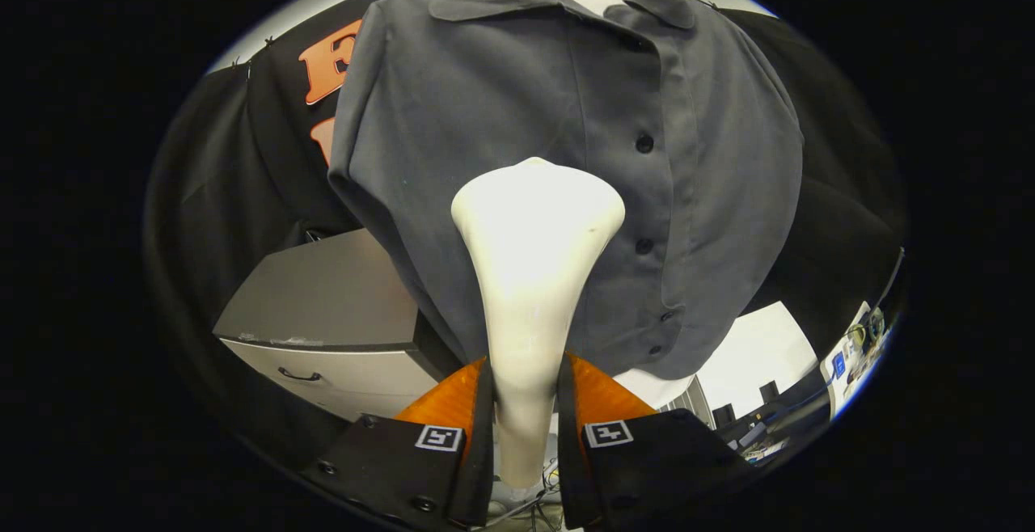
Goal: Iron the clothes twice with a garment steamer, once on the left side and once on the right side.
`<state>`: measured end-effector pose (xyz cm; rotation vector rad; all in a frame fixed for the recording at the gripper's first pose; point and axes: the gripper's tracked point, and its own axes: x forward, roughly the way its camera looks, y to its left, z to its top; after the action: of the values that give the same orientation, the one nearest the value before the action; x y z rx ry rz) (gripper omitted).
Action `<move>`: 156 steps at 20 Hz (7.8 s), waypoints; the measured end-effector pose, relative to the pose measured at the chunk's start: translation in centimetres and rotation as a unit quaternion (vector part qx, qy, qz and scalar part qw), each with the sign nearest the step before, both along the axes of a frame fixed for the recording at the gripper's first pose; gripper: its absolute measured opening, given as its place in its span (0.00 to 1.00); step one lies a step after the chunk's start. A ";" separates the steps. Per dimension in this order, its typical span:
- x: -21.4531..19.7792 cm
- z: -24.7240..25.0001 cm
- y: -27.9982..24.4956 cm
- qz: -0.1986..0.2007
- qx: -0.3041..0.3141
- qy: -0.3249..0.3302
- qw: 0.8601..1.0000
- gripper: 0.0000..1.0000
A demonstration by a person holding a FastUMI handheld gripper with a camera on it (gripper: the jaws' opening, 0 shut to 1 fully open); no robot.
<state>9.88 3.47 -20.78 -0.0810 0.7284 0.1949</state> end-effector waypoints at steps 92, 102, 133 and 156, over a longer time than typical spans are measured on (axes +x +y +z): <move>10.3 17.9 -18.6 -0.005 0.002 -0.110 0.994 0.41; 11.0 15.3 -19.3 -0.002 0.003 -0.091 0.996 0.41; 6.6 1.0 -22.9 -0.003 0.010 0.038 0.999 0.41; 4.3 -11.8 -26.7 -0.015 0.011 0.133 0.991 0.41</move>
<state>14.15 -23.26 -32.55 -0.0230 0.9923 0.1870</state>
